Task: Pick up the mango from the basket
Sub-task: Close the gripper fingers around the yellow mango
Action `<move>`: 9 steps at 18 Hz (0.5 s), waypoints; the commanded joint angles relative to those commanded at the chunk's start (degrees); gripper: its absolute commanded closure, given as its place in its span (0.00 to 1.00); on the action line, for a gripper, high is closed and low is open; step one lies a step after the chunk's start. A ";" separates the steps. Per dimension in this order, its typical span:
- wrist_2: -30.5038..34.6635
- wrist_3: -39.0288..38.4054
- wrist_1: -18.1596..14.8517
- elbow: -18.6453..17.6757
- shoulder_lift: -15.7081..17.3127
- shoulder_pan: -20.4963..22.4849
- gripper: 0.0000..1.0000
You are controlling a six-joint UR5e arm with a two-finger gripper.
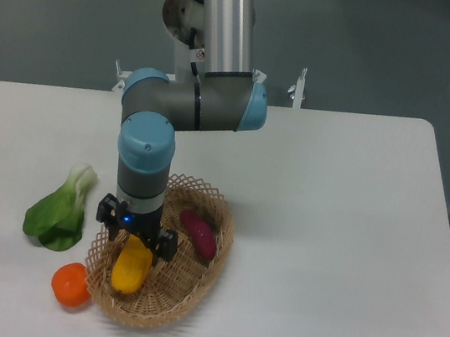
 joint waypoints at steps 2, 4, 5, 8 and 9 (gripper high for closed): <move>0.00 0.00 0.09 0.35 -0.87 0.00 0.00; 0.61 0.00 0.00 0.61 -1.58 0.00 0.00; 1.22 0.00 0.00 0.70 -1.67 -0.17 0.00; 1.23 0.00 0.00 0.79 -1.85 -0.26 0.00; 1.32 0.00 0.00 0.79 -1.85 -0.18 0.00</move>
